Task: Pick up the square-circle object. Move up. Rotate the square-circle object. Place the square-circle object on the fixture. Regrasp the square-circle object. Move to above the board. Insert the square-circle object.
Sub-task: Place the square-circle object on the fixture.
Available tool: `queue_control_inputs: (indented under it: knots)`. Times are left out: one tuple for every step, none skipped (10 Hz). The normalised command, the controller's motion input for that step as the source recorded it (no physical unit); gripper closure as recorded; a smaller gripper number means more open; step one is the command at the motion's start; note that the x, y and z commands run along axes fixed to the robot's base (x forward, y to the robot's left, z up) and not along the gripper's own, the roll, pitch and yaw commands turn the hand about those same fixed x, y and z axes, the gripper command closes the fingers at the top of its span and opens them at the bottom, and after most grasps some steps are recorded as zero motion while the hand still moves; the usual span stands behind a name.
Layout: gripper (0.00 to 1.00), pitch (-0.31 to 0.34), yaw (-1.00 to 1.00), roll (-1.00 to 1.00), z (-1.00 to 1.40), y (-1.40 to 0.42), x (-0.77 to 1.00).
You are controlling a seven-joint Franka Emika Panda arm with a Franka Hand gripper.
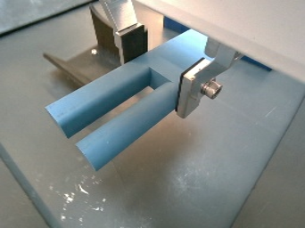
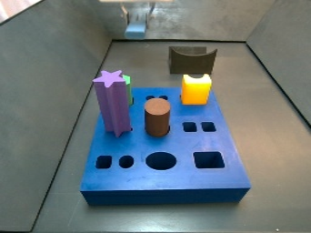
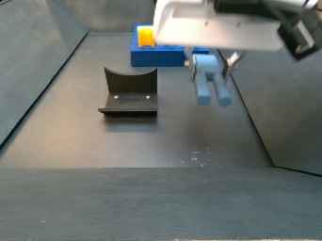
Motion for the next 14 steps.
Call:
queue_control_inputs:
  knots:
    - [1.00,0.007,0.02,-0.07,1.00,-0.01,-0.02]
    - [1.00,0.008,0.02,-0.09,0.97,-0.02,-0.02]
    - [1.00,0.010,0.02,-0.10,0.82,-0.02,-0.02]
    - [1.00,0.014,0.02,-0.12,0.61,-0.01,-0.01]
    - [1.00,0.018,0.02,-0.13,0.51,-0.01,-0.01]
    - [1.00,0.030,0.02,-0.14,0.31,-0.01,0.00]
    - [1.00,-0.098,0.33,-0.36,-0.52,-0.43,1.00]
    - [1.00,-0.078,0.28,-0.31,-0.57,-0.40,1.00]
    - [1.00,-0.066,0.24,-0.24,-0.55,-0.36,1.00]
    - [1.00,-0.039,0.17,-0.17,-0.51,-0.32,1.00]
    - [1.00,-0.021,0.10,-0.14,-0.44,-0.28,1.00]
    - [1.00,-0.006,0.07,-0.11,-0.38,-0.25,1.00]
    - [1.00,0.006,0.05,-0.08,-0.35,-0.23,1.00]
    - [1.00,0.002,0.04,-0.04,-0.33,-0.20,1.00]
